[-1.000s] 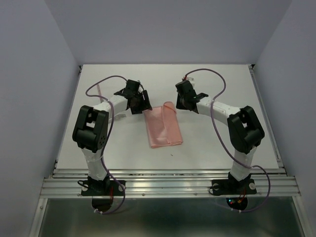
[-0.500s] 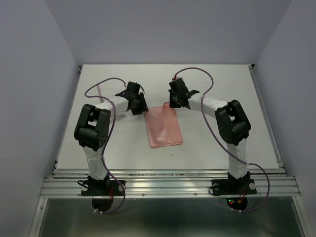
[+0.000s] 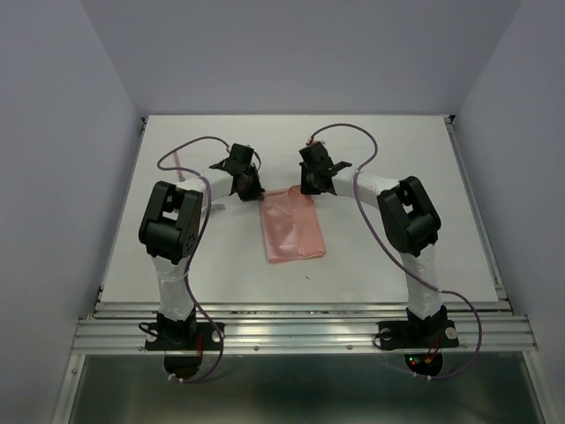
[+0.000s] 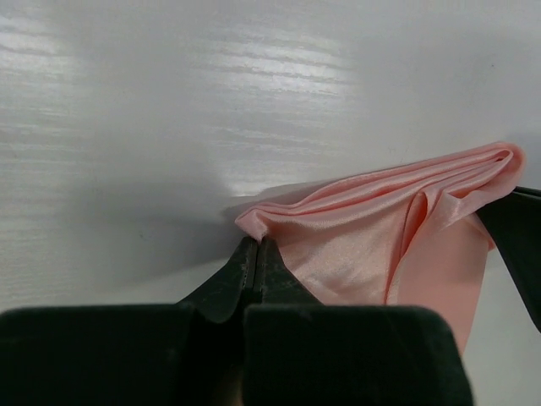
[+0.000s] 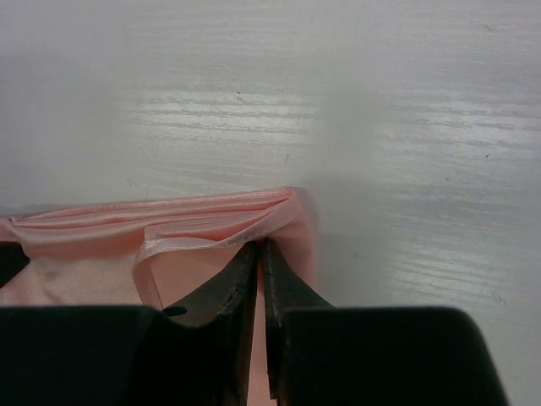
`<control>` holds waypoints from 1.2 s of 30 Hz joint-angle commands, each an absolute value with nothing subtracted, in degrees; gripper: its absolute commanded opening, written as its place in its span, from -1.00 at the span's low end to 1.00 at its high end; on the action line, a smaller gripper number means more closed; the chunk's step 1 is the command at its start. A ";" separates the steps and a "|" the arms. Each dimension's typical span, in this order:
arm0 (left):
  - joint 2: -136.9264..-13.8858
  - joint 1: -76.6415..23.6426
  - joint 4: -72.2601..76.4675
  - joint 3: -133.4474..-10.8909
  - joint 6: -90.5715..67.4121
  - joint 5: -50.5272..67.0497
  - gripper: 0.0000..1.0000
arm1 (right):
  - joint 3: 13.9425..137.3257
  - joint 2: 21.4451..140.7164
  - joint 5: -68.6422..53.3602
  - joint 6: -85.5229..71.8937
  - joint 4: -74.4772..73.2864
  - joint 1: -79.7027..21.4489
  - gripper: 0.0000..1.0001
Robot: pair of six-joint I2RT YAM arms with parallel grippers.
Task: Fold the napkin into a case and place the utensils inside
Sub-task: Pick up the 2/3-rectangle-folded napkin from the center of the board.
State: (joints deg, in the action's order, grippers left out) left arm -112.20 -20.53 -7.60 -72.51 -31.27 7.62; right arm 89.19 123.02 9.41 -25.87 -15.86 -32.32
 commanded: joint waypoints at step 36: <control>-111.35 -24.43 -6.94 -84.98 -40.42 22.85 -1.00 | 90.00 124.80 16.54 -47.72 -28.56 -32.17 -0.82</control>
